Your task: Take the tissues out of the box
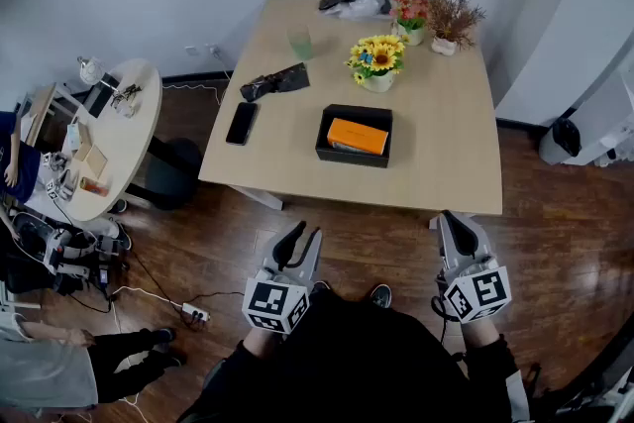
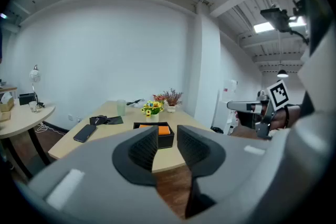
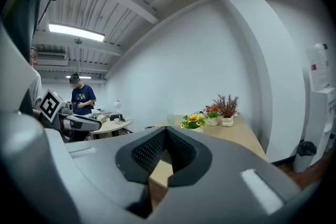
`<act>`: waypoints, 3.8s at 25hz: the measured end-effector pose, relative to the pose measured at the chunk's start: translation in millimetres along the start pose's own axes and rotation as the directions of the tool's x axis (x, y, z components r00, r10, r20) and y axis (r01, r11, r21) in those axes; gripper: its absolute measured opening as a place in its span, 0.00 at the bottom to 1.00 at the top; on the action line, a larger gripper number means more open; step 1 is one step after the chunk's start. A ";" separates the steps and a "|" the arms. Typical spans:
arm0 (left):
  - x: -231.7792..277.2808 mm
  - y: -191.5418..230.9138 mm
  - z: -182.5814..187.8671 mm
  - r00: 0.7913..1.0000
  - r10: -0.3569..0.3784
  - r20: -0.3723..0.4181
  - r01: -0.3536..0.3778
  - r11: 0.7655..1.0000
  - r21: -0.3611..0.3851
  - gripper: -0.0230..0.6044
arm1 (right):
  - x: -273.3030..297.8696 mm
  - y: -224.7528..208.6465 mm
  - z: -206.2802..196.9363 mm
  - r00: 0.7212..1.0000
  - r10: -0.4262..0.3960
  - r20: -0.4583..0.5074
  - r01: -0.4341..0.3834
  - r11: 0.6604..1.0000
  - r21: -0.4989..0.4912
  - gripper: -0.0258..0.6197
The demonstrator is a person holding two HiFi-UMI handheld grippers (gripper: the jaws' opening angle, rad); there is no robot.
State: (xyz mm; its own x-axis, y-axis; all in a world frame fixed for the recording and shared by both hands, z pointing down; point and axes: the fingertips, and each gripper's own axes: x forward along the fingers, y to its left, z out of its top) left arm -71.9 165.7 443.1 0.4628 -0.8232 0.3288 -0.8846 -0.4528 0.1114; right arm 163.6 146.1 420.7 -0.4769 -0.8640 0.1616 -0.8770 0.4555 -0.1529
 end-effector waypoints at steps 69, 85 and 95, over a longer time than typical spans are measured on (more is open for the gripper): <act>260.9 97.4 45.5 0.856 -0.307 -0.416 0.504 0.676 0.537 0.48 | 202.6 -101.7 20.2 0.984 -0.157 -0.086 0.162 0.985 0.065 0.08; 177.2 192.1 76.8 0.994 -0.095 -0.049 0.098 0.993 0.073 0.49 | 246.3 -62.5 19.7 0.994 -0.005 -0.113 0.010 0.999 0.047 0.07; 176.8 209.1 65.0 0.995 -0.064 -0.073 0.068 0.997 0.043 0.49 | 251.4 -58.5 18.7 0.994 0.005 -0.112 0.000 0.999 0.049 0.06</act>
State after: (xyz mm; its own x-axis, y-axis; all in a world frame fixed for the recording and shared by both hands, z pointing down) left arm -171.4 -96.8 463.6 0.5132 -0.7652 0.3887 -0.8480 -0.5218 0.0925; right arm 96.1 -101.8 452.1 -0.4850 -0.8321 0.2691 -0.8732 0.4443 -0.2001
